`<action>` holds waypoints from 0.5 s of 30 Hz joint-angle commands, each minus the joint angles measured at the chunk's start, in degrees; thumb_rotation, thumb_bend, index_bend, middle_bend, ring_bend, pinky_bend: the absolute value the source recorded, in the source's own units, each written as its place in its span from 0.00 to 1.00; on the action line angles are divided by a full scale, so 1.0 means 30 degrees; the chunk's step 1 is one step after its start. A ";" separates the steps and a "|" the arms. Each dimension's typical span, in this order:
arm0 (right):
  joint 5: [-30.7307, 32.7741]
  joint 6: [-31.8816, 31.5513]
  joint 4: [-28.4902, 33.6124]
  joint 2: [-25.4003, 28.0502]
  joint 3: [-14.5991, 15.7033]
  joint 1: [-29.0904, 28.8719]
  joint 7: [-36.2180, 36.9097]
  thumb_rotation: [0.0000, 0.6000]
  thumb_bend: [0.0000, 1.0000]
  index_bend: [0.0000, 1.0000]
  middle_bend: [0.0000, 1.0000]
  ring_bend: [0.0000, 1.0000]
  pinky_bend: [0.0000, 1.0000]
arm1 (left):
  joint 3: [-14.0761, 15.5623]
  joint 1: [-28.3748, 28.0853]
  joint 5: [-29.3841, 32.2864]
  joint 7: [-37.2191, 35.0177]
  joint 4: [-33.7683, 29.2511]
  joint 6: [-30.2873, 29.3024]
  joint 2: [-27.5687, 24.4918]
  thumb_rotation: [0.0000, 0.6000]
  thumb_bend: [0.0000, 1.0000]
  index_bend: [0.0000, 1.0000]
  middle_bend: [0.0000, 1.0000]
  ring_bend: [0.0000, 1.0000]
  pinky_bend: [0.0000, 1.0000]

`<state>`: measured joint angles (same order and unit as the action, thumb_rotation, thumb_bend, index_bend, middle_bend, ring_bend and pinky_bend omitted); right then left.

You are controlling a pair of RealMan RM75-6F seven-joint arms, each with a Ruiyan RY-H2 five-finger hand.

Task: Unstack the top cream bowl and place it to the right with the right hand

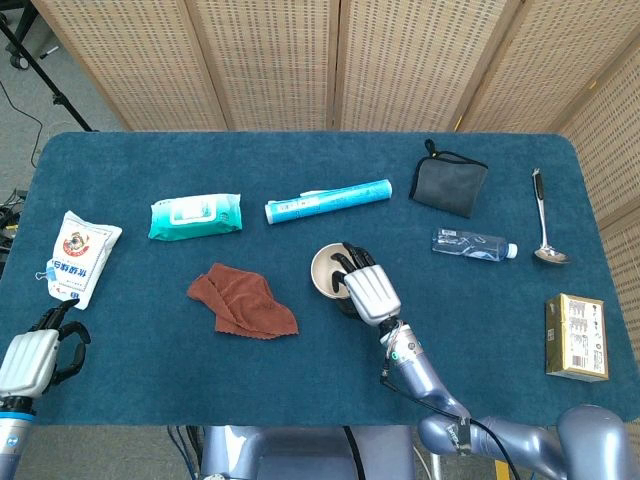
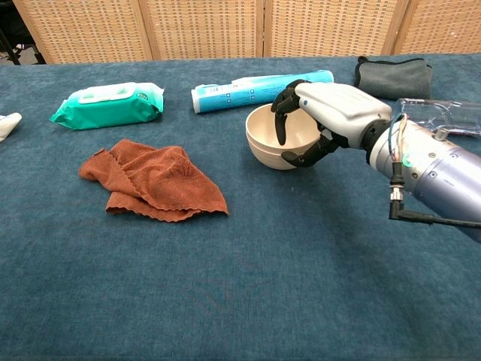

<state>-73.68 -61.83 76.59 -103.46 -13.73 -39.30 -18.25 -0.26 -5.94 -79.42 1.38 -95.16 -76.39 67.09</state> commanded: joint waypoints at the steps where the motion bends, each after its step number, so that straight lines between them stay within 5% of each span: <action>1: -0.0010 -0.0027 -0.0029 -0.0021 0.0022 -0.0023 0.0012 1.00 0.38 0.52 0.20 0.03 0.12 | 0.0013 -0.0001 -0.0011 0.0001 0.0002 0.0008 0.0006 1.00 0.52 0.56 0.17 0.16 0.35; 15: 0.0000 -0.0150 -0.0177 -0.0053 0.0189 -0.0101 0.0106 1.00 0.40 0.52 0.20 0.03 0.14 | 0.0058 -0.0012 -0.0044 -0.0097 -0.0186 0.0059 -0.0050 1.00 0.52 0.56 0.17 0.16 0.35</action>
<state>-73.69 -62.27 76.08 -103.61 -13.19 -39.61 -17.95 -0.08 -5.97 -79.55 1.09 -95.70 -76.21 66.95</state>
